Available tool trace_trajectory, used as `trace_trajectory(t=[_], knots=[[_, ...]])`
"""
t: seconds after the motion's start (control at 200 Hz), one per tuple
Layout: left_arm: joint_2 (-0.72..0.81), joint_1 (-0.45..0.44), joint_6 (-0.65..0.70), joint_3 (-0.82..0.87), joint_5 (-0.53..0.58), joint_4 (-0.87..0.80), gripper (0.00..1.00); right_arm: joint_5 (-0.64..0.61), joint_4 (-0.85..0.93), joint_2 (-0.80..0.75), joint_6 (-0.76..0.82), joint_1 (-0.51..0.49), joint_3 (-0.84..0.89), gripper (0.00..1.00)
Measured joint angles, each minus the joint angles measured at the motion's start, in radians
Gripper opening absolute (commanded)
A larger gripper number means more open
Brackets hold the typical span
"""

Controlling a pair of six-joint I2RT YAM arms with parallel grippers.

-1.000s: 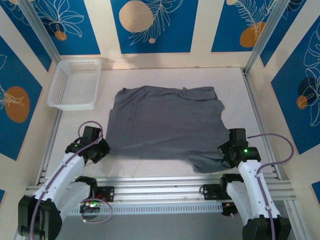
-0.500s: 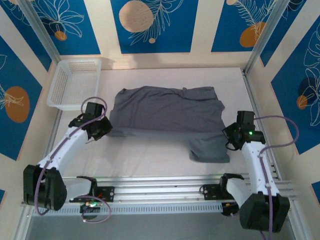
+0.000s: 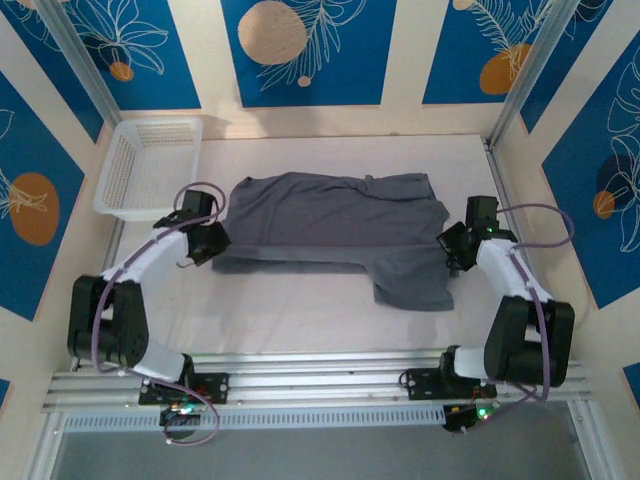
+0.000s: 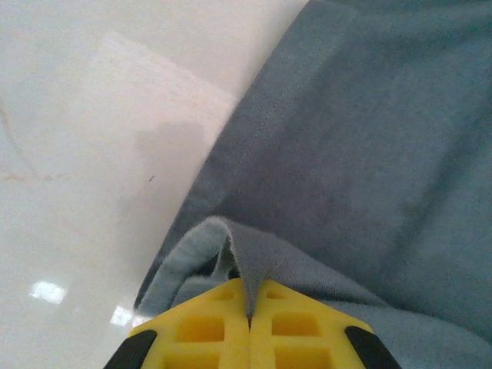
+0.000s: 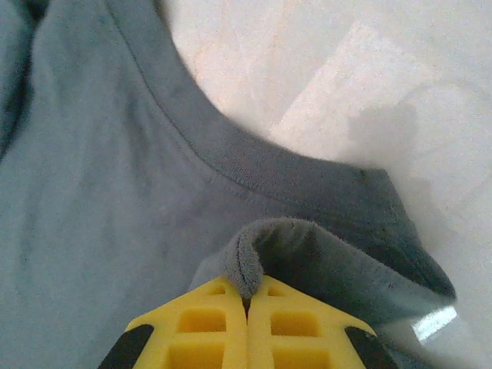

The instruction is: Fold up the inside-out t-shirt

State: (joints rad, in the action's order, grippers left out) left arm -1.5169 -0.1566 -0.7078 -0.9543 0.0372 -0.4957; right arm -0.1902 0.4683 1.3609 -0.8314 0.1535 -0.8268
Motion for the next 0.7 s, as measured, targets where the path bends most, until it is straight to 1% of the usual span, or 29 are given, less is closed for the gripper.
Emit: trace_trajectory(t=[0.035,0.11,0.14,0.175,0.24,0.28,0.345,0.41,0.475,0.59,0.695], knots=[[-0.033,0.0,0.005,-0.007,-0.003,0.01,0.0,0.0,-0.011,0.03,0.007,0.001,-0.003,0.06],[-0.097,0.001,0.019,-0.021,-0.007,0.029,0.12,0.0,-0.029,0.089,0.019,0.003,-0.011,0.27],[-0.114,0.001,0.021,-0.025,-0.008,0.034,0.19,0.0,-0.031,0.107,0.029,0.004,-0.015,0.35],[-0.133,0.001,0.038,-0.032,-0.008,0.039,0.28,0.0,-0.028,0.129,0.032,0.007,-0.024,0.41],[-0.143,0.002,0.043,-0.042,-0.005,0.038,0.46,0.0,-0.011,0.14,0.054,0.013,-0.041,0.48],[-0.14,0.003,0.052,-0.048,-0.001,0.033,0.54,-0.005,0.005,0.134,0.056,0.018,-0.054,0.52],[-0.118,0.004,0.061,-0.055,0.011,0.028,0.6,-0.014,0.034,0.105,0.064,0.034,-0.066,0.53],[-0.071,0.005,0.065,-0.054,0.024,0.01,0.62,-0.014,0.073,0.046,0.061,0.064,-0.063,0.54],[0.01,0.005,0.064,-0.041,0.023,0.005,0.63,-0.01,0.093,-0.027,0.055,0.089,-0.035,0.53],[0.197,0.003,0.063,0.02,-0.027,0.02,0.65,0.023,0.131,-0.167,0.024,0.09,0.097,0.53],[0.315,-0.009,0.063,0.076,-0.067,0.028,0.65,0.053,0.172,-0.216,0.0,0.076,0.219,0.53]])
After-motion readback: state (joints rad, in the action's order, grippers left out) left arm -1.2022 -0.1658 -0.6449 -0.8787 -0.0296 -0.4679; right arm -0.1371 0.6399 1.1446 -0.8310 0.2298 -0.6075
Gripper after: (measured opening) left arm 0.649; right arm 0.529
